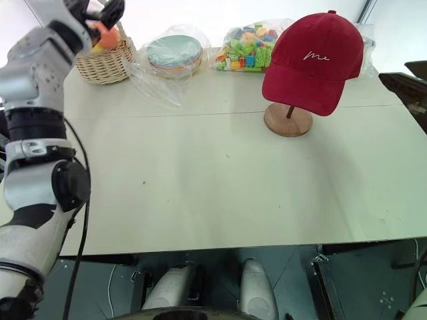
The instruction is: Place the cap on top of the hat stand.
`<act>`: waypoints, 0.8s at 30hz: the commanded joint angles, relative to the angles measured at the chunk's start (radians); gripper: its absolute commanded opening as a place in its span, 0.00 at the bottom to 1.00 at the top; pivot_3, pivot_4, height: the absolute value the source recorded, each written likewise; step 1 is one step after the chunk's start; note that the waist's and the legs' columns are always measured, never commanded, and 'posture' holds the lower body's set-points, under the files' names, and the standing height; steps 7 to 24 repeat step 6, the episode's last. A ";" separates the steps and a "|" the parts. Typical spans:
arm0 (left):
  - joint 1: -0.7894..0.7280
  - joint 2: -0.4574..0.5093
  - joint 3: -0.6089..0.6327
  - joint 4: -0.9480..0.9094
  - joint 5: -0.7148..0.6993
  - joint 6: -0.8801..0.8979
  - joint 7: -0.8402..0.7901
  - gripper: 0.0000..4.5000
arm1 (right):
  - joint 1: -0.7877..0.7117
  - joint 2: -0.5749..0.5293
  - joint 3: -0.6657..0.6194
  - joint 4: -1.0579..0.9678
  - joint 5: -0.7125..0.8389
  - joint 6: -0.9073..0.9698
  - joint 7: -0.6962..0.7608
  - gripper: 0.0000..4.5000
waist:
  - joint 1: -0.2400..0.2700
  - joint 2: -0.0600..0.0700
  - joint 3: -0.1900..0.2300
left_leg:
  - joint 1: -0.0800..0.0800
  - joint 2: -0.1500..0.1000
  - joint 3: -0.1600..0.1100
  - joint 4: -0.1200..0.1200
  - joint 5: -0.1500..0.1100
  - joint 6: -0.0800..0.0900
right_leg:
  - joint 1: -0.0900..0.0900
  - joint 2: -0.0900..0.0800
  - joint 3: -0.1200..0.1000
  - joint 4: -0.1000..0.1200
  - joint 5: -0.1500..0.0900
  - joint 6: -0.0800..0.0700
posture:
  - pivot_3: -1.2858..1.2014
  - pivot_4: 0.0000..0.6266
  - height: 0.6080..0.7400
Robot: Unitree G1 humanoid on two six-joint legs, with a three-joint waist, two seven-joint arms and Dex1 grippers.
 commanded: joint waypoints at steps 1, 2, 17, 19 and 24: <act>0.106 0.056 0.000 -0.158 -0.040 0.081 -0.035 0.98 | 0.057 -0.051 -0.041 -0.074 0.017 0.030 0.041 1.00 | -0.002 0.000 0.000 | 0.000 0.000 0.000 0.000 0.000 0.000 | 0.000 0.000 0.000 0.000 0.000 0.000 | 0.52 0.24 1.00; 0.153 0.069 -0.005 -0.205 -0.049 0.113 -0.048 0.98 | 0.077 -0.054 -0.048 -0.086 0.018 0.036 0.040 1.00 | -0.002 0.000 0.000 | 0.000 0.000 0.000 0.000 0.000 0.000 | 0.000 0.000 0.000 0.000 0.000 0.000 | 0.52 0.24 1.00; 0.348 0.115 -0.005 -0.373 -0.065 0.227 -0.054 0.98 | 0.135 -0.045 -0.077 -0.128 0.030 0.065 0.019 1.00 | -0.002 0.000 0.000 | -0.001 0.000 0.000 0.002 0.000 0.000 | 0.000 0.000 0.000 0.000 0.000 0.000 | 0.52 0.24 1.00; 0.348 0.115 -0.005 -0.373 -0.065 0.227 -0.054 0.98 | 0.135 -0.045 -0.077 -0.128 0.030 0.065 0.019 1.00 | -0.002 0.000 0.000 | -0.001 0.000 0.000 0.002 0.000 0.000 | 0.000 0.000 0.000 0.000 0.000 0.000 | 0.52 0.24 1.00; 0.348 0.115 -0.005 -0.373 -0.065 0.227 -0.054 0.98 | 0.135 -0.045 -0.077 -0.128 0.030 0.065 0.019 1.00 | -0.002 0.000 0.000 | -0.001 0.000 0.000 0.002 0.000 0.000 | 0.000 0.000 0.000 0.000 0.000 0.000 | 0.52 0.24 1.00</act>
